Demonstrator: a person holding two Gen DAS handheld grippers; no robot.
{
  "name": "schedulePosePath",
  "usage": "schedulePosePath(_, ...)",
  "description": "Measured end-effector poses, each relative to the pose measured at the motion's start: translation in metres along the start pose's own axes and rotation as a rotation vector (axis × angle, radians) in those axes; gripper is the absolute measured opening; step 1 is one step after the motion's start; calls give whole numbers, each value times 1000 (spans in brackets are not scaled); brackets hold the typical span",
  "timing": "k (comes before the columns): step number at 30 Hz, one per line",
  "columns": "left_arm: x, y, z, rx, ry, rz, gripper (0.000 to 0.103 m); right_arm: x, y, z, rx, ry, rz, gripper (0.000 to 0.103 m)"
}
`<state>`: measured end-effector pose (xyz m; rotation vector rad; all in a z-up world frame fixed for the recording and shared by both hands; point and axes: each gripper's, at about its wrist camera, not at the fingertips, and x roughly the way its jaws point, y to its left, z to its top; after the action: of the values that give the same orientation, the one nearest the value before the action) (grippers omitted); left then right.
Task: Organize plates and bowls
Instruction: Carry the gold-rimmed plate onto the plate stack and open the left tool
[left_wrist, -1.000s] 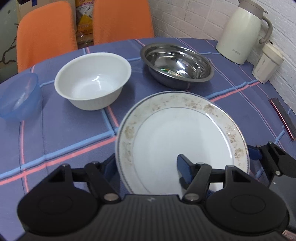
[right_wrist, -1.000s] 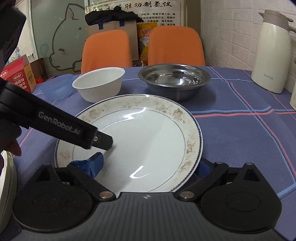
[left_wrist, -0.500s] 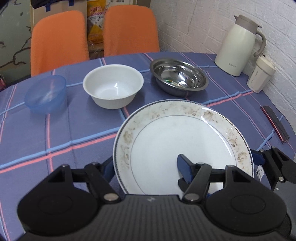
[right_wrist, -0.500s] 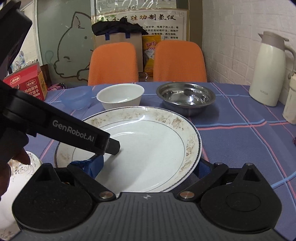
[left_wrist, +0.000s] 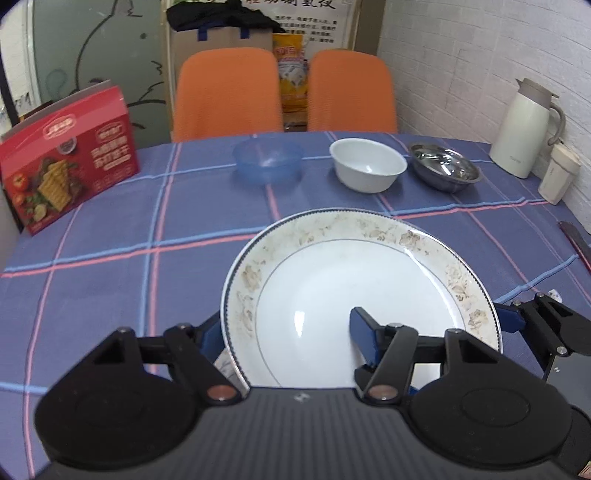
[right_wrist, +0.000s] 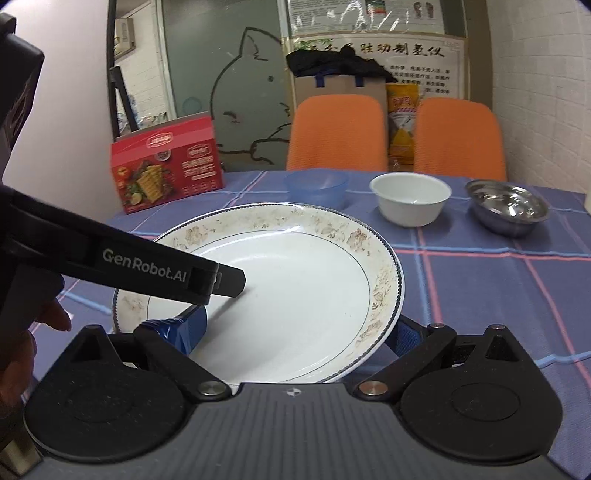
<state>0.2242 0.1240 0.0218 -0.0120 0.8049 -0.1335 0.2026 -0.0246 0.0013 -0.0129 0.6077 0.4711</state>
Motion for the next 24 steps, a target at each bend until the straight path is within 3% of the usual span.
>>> schedulePosePath(5, -5, 17, -26, -37, 21, -4, 61, 5, 25, -17, -24, 53, 20, 88)
schedulePosePath(10, 1, 21, -40, -43, 5, -15, 64, 3, 27, -27, -29, 73, 29, 88)
schedulePosePath(13, 7, 29, -45, -84, 34, -41, 64, 1, 31, -29, -44, 81, 28, 86)
schedulePosePath(18, -7, 38, -42, -108, -42, -26, 71, -3, 40, -29, -124, 55, -56, 86)
schedulePosePath(19, -10, 39, -40, -118, -57, -27, 76, -2, 41, -30, -140, 66, -57, 88)
schedulePosePath(24, -19, 40, -31, -123, -95, -11, 76, -4, 34, -30, -157, 73, -27, 86)
